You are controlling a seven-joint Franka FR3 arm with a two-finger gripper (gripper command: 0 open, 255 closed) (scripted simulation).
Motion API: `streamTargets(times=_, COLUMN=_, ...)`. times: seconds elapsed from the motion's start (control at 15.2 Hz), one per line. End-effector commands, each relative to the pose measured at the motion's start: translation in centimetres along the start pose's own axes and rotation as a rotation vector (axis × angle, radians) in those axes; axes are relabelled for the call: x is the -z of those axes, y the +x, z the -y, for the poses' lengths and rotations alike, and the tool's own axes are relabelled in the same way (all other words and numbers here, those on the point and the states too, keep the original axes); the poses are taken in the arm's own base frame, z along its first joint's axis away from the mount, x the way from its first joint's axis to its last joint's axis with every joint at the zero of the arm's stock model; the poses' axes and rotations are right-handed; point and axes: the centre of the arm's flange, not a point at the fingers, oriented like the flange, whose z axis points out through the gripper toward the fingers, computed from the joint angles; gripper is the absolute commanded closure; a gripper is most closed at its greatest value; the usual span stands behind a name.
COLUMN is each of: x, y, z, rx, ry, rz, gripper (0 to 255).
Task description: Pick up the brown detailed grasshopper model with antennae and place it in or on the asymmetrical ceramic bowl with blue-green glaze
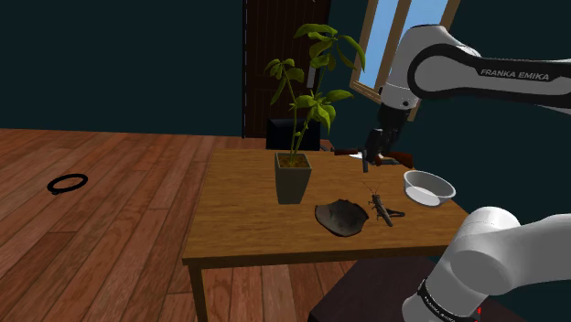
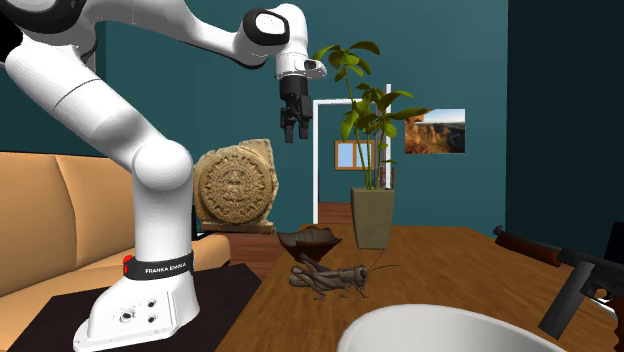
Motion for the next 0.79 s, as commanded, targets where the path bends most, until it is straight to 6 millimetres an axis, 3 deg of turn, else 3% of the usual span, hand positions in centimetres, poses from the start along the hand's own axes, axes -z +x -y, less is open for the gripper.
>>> streamTargets(times=0.0, x=0.0, y=0.0, z=0.0, rx=0.000, ry=0.000, rz=0.000, gripper=0)
streamTargets(times=0.73, x=-10.9, y=0.7, z=-10.6, rx=-0.034, ry=0.062, rz=0.006, gripper=0)
